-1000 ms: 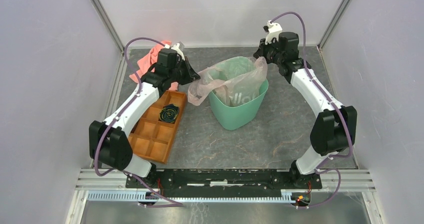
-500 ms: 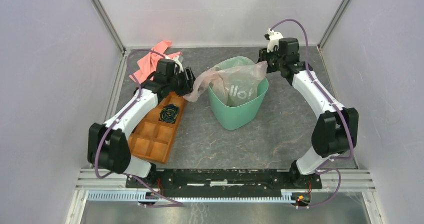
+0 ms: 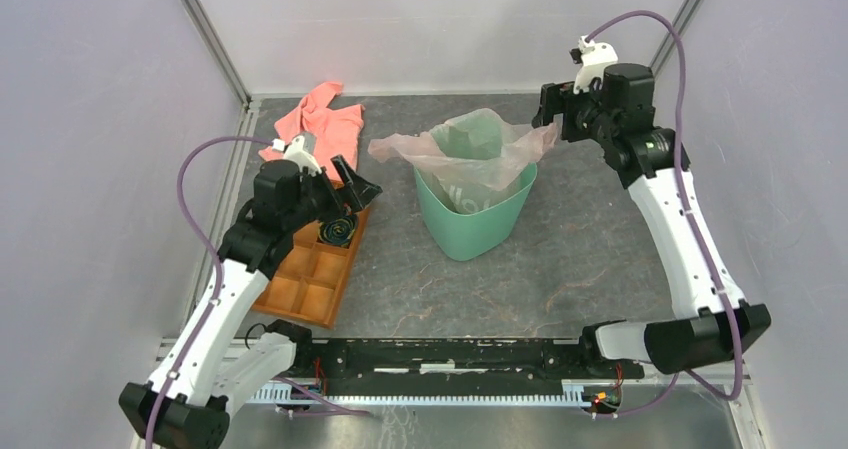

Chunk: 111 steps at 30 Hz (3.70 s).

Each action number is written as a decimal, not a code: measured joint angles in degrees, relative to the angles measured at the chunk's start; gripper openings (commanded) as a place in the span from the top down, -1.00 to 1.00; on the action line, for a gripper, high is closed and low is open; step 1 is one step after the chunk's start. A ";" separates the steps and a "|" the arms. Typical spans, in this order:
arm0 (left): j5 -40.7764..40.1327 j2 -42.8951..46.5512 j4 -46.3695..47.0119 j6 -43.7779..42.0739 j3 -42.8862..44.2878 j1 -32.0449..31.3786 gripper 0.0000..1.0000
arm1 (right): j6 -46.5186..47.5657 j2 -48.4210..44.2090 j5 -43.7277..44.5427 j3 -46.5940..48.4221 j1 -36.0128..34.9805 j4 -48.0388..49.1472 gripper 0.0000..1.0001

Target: Put the trash bags into the trash bin

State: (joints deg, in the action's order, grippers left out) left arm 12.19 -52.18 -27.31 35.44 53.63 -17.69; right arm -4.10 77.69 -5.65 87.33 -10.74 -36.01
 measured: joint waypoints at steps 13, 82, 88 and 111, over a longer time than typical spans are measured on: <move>4.66 4.66 2.91 11.45 -0.35 0.00 -0.99 | 0.04 -7.13 -0.33 2.25 0.00 -3.50 -0.95; -1.75 -11.67 14.23 11.80 -2.80 -11.65 0.96 | -6.45 -38.86 -4.35 -30.93 -32.39 10.21 -0.89; -2.21 -12.11 15.23 10.97 -3.87 -11.65 0.96 | -8.85 -38.73 7.74 -26.69 -32.39 12.17 -0.68; 0.02 -12.70 16.92 11.02 -4.96 -11.65 0.96 | -4.44 -23.39 19.98 -26.23 -31.85 8.57 1.00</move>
State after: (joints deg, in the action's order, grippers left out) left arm 12.21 -64.88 -10.39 46.46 48.66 -29.34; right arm -8.54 54.30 14.33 61.10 -42.59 -27.44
